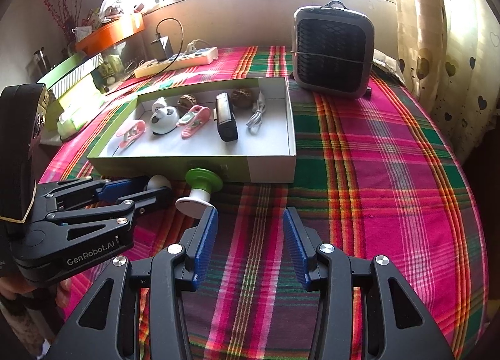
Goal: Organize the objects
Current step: 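Grasp the small white knob with the left gripper while the right grasps the green-and-white spool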
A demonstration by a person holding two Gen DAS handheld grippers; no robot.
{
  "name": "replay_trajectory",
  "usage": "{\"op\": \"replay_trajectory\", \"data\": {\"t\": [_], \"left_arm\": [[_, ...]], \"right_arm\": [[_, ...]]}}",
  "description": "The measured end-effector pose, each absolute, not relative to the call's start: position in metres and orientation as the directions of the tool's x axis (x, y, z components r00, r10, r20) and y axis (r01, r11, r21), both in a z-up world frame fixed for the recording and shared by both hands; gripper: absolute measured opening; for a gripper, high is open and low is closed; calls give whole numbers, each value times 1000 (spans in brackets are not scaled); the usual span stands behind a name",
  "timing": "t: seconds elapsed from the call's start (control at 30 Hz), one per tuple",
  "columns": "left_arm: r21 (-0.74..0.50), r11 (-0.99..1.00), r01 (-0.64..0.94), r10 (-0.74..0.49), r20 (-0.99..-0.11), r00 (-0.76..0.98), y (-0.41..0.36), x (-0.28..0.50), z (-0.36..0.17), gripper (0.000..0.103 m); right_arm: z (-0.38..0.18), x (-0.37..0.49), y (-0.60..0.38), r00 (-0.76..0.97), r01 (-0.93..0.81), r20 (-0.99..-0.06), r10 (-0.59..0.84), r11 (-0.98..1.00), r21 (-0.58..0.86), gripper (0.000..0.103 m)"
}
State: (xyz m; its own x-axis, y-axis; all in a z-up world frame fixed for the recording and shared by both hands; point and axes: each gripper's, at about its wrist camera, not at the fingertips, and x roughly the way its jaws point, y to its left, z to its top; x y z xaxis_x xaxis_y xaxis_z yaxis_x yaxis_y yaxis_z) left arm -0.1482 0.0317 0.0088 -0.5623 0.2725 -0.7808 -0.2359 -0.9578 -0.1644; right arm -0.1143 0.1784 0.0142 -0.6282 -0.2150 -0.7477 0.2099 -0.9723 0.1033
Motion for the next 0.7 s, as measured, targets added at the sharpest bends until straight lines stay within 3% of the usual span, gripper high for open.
{"op": "replay_trajectory", "data": {"t": [0.7], "left_arm": [[-180,-968,-176,250,-777,-578,-1,-135,7,30]], "right_arm": [[18,-119,142,-619,299,-732,-284,-947,115,45]]}}
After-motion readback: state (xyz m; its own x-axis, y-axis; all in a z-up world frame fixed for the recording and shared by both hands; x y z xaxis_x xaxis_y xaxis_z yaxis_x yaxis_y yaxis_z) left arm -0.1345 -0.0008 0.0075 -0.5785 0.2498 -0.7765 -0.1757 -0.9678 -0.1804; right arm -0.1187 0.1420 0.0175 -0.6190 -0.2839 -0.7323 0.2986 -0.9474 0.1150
